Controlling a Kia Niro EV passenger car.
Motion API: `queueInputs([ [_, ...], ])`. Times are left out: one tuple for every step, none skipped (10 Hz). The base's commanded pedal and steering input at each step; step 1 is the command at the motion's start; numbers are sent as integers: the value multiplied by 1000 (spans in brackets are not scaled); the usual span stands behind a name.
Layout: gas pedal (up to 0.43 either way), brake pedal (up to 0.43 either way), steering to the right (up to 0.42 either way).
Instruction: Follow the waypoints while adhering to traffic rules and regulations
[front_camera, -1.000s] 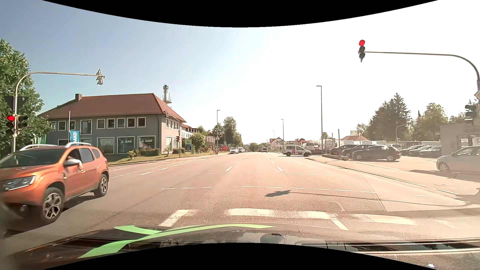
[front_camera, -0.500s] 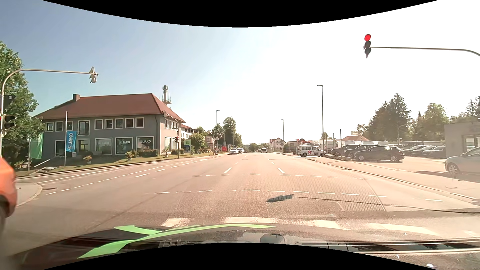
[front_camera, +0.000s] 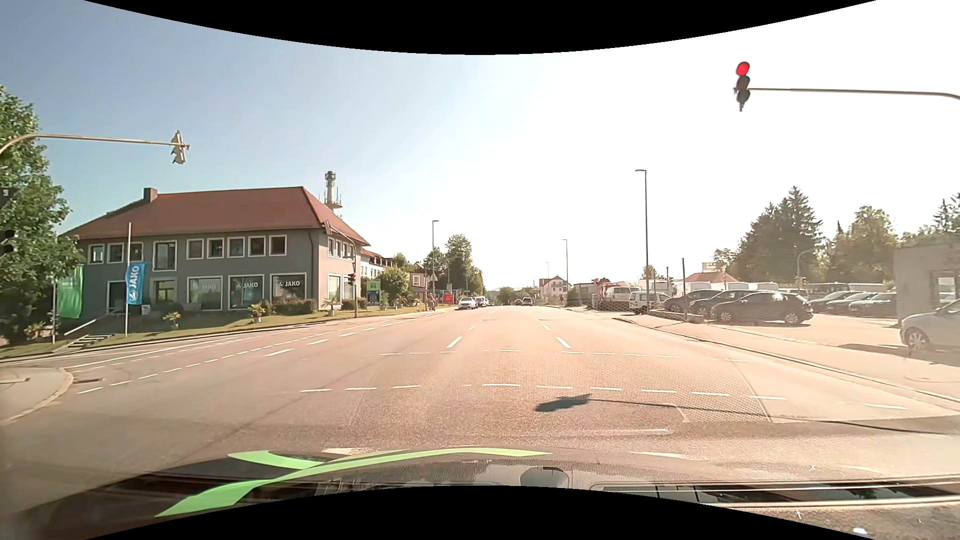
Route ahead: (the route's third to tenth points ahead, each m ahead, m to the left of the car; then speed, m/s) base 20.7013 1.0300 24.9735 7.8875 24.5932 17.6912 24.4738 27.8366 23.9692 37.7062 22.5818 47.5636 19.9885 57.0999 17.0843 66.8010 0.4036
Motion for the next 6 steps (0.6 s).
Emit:
queueInputs([
  [0,165,-5],
  [0,183,-5],
  [0,189,-5],
  [0,201,-5],
  [0,220,-5],
  [0,220,-5],
])
